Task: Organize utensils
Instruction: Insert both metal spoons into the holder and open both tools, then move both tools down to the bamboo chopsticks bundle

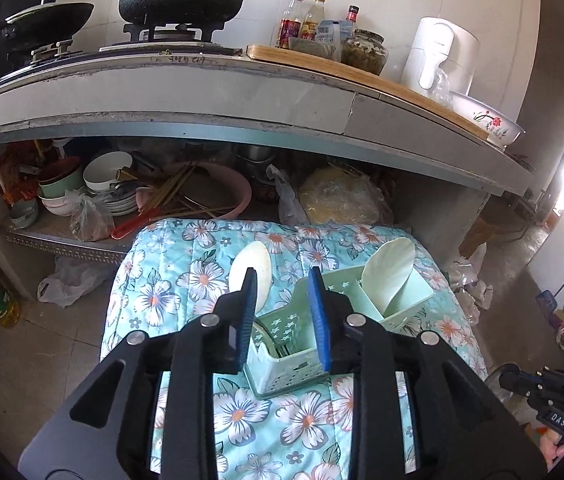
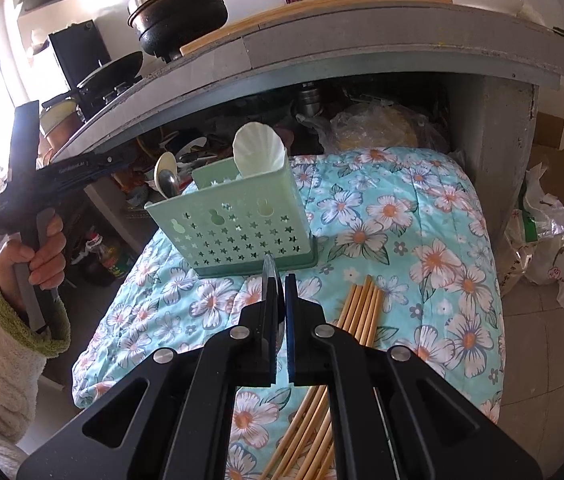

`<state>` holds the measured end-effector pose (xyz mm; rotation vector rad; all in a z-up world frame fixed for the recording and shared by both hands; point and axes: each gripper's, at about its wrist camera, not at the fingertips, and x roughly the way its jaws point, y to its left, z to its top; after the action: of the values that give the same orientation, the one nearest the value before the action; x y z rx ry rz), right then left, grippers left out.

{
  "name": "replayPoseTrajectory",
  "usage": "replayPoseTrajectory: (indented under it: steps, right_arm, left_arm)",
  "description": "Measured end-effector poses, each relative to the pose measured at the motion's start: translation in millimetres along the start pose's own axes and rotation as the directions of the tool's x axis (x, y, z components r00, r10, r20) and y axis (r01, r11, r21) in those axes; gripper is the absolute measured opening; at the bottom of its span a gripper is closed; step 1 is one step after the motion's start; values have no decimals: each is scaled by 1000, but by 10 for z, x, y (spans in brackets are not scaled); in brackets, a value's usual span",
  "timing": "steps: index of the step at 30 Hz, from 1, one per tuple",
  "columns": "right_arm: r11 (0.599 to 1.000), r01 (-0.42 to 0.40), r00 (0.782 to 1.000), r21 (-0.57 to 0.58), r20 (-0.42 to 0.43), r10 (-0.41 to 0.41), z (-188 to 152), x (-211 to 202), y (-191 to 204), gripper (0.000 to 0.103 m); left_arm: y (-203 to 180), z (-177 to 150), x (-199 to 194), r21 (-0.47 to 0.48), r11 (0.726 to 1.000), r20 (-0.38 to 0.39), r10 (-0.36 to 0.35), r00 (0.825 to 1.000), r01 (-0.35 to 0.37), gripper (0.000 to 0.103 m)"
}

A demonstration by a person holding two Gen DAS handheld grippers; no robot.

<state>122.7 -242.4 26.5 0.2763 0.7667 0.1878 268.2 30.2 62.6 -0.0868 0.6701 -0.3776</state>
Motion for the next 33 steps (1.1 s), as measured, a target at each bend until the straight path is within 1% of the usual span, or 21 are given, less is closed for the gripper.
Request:
replayPoseTrajectory:
  steps: [1, 3, 4, 9, 13, 15, 18, 20, 22, 27, 30, 33]
  right_arm:
    - [1000, 2, 1000, -4, 20, -2, 72, -36, 19, 4]
    - [1000, 7, 998, -16, 60, -6, 230, -102, 61, 4]
    - [1000, 11, 997, -22, 80, -9, 309, -132, 79, 4]
    - [999, 29, 979, -41, 201, -20, 817, -261, 185, 4]
    - [997, 58, 955, -52, 294, -40, 1255, -281, 287, 4]
    - [995, 80, 943, -60, 327, -56, 1442, -242, 342, 4]
    - [983, 160, 918, -90, 381, -114, 1644, -117, 463, 4]
    - [975, 196, 910, -105, 390, -141, 1731, -1, 517, 4]
    - [965, 229, 907, -130, 387, -163, 1769, 156, 556, 4]
    - [931, 307, 905, -200, 363, -220, 1656, 565, 639, 4]
    - [924, 313, 913, -220, 337, -229, 1558, 745, 632, 4]
    - [929, 290, 931, -232, 295, -217, 1453, 870, 611, 4]
  left_arm:
    - [4, -23, -51, 0, 1000, 8, -4, 1000, 4, 30]
    - [14, -100, -168, 1, 1000, 22, -5, 1000, 5, 38]
    - [29, -132, -219, -1, 1000, 27, -5, 1000, 5, 39]
    - [152, -453, -472, -14, 1000, 40, 19, 999, -18, 56]
    - [261, -731, -591, -17, 998, 21, 56, 998, -56, 63]
    - [331, -862, -641, -32, 997, 12, 64, 998, -63, 66]
    - [438, -1048, -697, -53, 995, -9, 81, 997, -81, 67]
    - [503, -1165, -726, -67, 994, -20, 86, 996, -87, 68]
    - [563, -1259, -742, -83, 992, -35, 89, 995, -92, 68]
    - [711, -1420, -784, -121, 987, -54, 102, 993, -108, 68]
    - [767, -1451, -790, -137, 984, -59, 108, 992, -115, 68]
    - [799, -1446, -785, -147, 983, -60, 103, 993, -111, 68]
